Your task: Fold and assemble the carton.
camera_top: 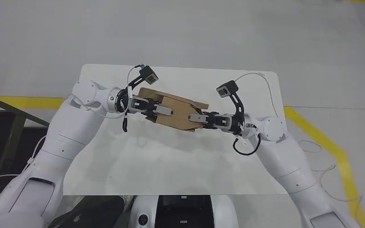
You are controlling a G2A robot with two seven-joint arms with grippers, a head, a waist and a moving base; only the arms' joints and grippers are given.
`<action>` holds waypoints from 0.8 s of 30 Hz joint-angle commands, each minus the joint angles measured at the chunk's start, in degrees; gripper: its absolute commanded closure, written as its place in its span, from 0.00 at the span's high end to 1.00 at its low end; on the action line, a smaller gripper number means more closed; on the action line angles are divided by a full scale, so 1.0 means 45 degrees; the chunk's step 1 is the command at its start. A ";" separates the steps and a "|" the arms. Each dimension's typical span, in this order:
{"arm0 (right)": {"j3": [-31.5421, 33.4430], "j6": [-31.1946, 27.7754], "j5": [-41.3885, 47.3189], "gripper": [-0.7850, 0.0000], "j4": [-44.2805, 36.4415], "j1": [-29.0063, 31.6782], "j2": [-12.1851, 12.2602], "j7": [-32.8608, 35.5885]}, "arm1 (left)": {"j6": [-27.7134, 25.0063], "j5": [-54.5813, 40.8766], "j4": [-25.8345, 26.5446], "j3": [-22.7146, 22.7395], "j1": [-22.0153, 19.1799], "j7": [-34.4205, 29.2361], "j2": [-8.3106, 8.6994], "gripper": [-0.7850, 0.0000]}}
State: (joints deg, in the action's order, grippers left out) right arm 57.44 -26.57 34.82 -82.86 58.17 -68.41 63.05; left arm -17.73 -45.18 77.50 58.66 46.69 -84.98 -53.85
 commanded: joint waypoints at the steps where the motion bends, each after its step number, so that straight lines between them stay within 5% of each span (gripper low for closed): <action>1: 0.0016 0.0008 -0.0017 0.02 -0.0024 0.0025 -0.0003 -0.0003 | 0.0012 0.0026 0.0006 0.0026 0.0014 -0.0002 -0.0014 0.00; 3: 0.0031 0.0010 0.0000 0.48 -0.0048 0.0060 -0.0008 -0.0020 | 0.0003 0.0090 0.0012 0.0059 0.0024 0.0007 -0.0026 0.00; 4: 0.0042 0.0012 0.0060 1.00 -0.0058 0.0088 -0.0013 -0.0051 | 0.0000 0.0129 0.0017 0.0077 0.0029 0.0017 -0.0031 0.00; 24: 0.1002 0.0075 0.0314 1.00 -0.1213 0.0784 0.0144 0.0060 | -0.0314 0.1679 0.0044 0.0182 0.0140 0.0834 -0.0153 0.00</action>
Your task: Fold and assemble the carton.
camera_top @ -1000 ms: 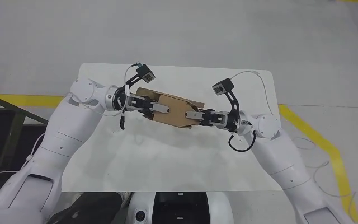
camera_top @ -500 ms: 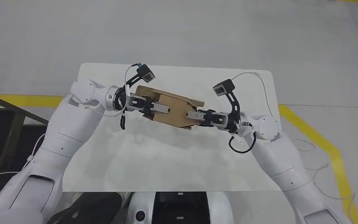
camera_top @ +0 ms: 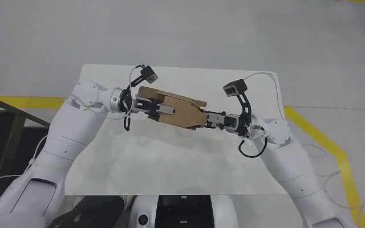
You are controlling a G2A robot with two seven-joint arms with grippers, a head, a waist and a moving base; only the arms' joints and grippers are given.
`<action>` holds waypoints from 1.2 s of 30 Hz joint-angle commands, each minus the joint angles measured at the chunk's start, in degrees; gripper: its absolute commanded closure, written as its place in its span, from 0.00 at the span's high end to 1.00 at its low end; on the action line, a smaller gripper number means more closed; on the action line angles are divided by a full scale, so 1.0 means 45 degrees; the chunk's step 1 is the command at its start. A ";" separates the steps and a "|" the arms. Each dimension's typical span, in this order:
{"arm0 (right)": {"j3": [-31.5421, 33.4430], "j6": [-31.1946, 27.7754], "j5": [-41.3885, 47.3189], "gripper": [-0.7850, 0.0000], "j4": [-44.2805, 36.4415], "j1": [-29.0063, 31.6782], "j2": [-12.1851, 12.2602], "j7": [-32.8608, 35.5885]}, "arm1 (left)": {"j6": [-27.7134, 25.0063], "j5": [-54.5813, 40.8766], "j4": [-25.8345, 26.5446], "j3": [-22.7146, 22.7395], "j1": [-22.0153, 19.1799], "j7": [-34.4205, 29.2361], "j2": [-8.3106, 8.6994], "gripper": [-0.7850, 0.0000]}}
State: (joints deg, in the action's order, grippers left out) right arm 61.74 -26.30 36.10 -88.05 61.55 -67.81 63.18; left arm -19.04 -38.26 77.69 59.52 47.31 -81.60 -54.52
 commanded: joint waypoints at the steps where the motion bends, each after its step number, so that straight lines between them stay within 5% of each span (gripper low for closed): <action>1: 0.0085 0.0028 0.0080 1.00 -0.0128 0.0064 0.0017 0.0082 | -0.0052 0.0270 0.0007 -0.0016 0.0008 0.0168 -0.0012 0.00; 36: -0.0017 0.0187 0.0789 1.00 0.0018 -0.0280 -0.0156 0.0624 | -0.0192 0.0935 -0.0192 -0.0337 -0.0158 0.0365 -0.0327 0.00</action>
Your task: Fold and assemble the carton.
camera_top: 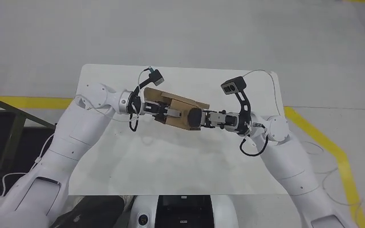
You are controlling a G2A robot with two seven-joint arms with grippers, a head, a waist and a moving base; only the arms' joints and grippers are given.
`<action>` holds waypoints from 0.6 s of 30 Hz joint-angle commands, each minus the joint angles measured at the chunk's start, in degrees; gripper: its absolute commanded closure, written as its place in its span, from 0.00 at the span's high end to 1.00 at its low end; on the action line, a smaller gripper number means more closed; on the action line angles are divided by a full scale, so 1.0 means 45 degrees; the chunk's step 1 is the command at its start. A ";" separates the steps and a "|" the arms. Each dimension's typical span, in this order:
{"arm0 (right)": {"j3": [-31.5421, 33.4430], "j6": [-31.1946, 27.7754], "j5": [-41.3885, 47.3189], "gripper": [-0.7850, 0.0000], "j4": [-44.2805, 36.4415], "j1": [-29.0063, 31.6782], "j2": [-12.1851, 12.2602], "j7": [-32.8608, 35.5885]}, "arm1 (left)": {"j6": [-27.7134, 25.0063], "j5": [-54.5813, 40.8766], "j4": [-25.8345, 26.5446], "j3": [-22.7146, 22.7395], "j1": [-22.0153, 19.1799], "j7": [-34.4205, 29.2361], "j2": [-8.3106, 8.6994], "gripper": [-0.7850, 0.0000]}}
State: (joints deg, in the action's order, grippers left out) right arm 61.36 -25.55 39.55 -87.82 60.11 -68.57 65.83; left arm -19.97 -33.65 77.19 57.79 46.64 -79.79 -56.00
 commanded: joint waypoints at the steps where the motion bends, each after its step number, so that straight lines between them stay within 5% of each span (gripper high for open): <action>1: 0.0129 0.0044 0.0038 1.00 -0.0066 0.0077 0.0026 0.0065 | 0.0035 -0.0221 -0.0159 0.0094 -0.0011 -0.0079 0.0000 0.00; 18: 0.0004 0.0246 -0.0306 1.00 0.0149 0.0000 -0.0034 -0.0019 | 0.0328 -0.1711 -0.0726 0.0481 -0.0001 -0.0872 -0.0094 0.00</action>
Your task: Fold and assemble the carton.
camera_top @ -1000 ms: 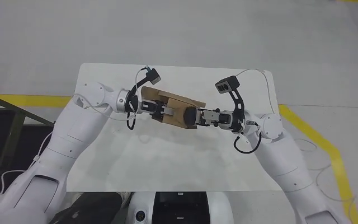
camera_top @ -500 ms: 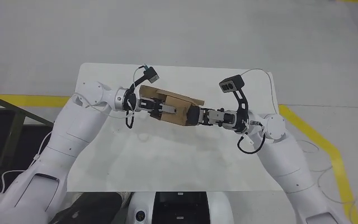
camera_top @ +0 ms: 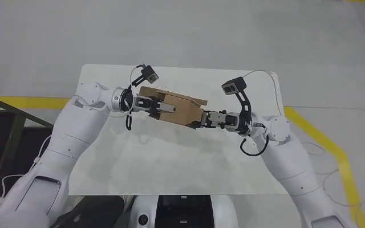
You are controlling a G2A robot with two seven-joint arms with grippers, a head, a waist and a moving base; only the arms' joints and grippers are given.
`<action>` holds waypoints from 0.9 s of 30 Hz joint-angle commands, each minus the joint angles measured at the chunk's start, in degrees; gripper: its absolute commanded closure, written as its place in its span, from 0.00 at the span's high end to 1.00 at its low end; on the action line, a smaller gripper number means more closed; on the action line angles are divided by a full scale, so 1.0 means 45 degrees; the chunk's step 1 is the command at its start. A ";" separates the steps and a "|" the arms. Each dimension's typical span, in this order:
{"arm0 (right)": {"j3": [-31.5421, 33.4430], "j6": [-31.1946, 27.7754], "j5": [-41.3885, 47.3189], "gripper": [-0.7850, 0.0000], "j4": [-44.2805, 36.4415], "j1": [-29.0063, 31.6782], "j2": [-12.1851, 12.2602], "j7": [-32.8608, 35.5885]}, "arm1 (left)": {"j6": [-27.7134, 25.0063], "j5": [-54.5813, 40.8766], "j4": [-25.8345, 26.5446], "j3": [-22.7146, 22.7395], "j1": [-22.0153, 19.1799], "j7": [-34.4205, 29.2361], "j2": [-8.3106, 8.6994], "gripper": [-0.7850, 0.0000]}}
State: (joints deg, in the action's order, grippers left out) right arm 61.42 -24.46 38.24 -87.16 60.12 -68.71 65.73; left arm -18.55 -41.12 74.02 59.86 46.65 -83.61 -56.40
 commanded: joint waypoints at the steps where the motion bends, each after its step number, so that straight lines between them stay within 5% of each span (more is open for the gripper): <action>1: -0.0028 0.0011 -0.0033 1.00 -0.0003 -0.0003 -0.0008 0.0014 | 0.0010 -0.0084 -0.0050 0.0049 -0.0008 -0.0032 -0.0009 0.00; 27: -0.1204 0.0124 -0.0615 1.00 0.0022 -0.0141 -0.0278 0.0028 | -0.0152 0.0121 0.0062 0.0438 0.0032 0.0366 -0.0139 0.00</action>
State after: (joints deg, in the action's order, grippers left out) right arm 56.06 -23.83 35.37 -87.25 59.56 -69.92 65.94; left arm -19.07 -41.01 74.12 61.80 46.77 -82.06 -57.02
